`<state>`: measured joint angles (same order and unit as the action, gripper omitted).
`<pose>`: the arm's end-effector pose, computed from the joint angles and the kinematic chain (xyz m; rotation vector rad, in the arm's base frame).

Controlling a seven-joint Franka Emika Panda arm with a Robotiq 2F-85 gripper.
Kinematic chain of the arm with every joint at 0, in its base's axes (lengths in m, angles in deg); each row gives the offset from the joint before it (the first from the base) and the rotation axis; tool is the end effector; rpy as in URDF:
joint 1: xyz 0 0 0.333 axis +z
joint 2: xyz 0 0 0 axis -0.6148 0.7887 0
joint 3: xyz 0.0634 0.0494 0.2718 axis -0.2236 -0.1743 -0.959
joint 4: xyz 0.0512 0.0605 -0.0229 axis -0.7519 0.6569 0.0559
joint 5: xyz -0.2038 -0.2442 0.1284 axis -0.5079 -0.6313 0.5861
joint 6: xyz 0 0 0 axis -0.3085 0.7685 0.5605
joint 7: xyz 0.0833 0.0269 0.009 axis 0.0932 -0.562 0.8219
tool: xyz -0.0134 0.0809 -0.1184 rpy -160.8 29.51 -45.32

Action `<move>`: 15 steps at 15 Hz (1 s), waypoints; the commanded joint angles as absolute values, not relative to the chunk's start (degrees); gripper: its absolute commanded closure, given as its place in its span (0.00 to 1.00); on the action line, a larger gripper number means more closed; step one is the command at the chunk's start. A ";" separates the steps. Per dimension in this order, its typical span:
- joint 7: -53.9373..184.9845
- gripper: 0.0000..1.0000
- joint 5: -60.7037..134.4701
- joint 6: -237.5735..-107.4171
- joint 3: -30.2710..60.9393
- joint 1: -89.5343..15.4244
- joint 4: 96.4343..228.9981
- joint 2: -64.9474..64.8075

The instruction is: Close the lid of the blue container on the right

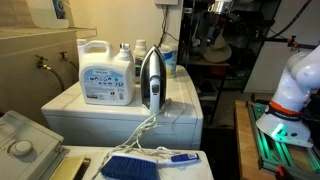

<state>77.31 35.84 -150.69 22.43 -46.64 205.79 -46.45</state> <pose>0.3537 -0.1386 0.4739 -3.1201 0.2766 -0.1918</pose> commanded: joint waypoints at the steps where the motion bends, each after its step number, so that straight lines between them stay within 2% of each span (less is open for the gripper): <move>1: 77.41 0.00 35.95 -150.51 22.31 -46.87 205.63 -46.38; 3: 76.12 0.00 34.17 -150.11 21.26 -47.36 204.97 -45.76; 10: 62.29 0.00 15.74 -151.78 5.82 -45.11 198.63 -36.06; 15: 55.30 0.00 -1.16 -150.92 -0.52 -41.78 195.30 -27.71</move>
<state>58.50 7.40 -151.52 1.05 -43.73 197.84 -32.89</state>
